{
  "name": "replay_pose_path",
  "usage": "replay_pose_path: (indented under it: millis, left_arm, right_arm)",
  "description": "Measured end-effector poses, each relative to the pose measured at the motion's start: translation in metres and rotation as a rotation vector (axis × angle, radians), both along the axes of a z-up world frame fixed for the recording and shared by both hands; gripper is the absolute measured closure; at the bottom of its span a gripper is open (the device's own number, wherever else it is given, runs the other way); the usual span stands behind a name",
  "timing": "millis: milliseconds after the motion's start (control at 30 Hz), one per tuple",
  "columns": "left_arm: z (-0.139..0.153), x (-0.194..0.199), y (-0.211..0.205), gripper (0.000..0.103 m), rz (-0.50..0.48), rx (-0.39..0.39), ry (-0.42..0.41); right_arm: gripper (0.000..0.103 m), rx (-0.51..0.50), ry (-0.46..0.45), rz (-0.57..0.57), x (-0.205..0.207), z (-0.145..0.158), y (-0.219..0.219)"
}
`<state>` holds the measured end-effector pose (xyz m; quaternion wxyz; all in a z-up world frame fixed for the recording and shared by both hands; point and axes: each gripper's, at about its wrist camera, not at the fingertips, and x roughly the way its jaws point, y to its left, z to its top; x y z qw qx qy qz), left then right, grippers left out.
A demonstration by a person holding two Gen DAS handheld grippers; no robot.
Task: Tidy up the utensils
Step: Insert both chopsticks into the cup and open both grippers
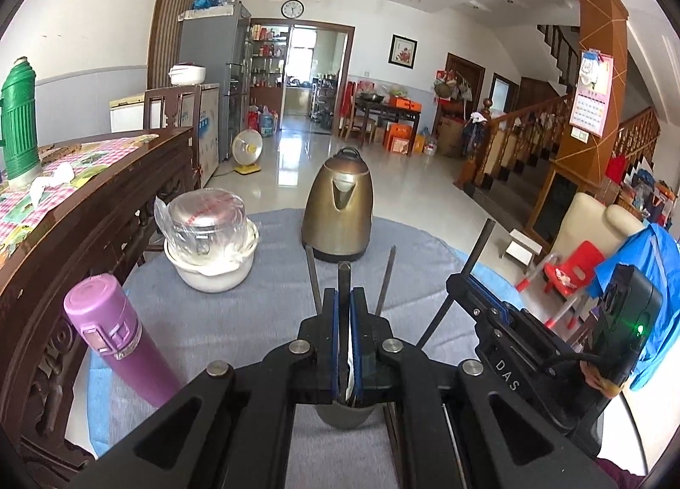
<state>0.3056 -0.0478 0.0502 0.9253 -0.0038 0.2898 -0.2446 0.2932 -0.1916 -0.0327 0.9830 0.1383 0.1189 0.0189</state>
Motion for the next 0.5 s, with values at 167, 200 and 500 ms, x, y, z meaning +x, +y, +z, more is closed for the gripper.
replay_pose_path:
  millis: [167, 200, 500]
  left_arm:
    - [-0.002, -0.010, 0.003, 0.098, -0.010, 0.035, 0.025]
    - [-0.002, -0.013, 0.004, 0.096, -0.009, 0.048, 0.024]
    - [0.000, -0.045, 0.020, 0.036, 0.009, 0.108, -0.030]
  right_arm:
    - [0.094, 0.026, 0.037, 0.045, -0.008, -0.001, -0.001]
    - [0.093, 0.025, 0.044, 0.047, -0.011, 0.000, -0.002]
    - [0.039, 0.138, -0.026, 0.064, -0.049, 0.009, -0.028]
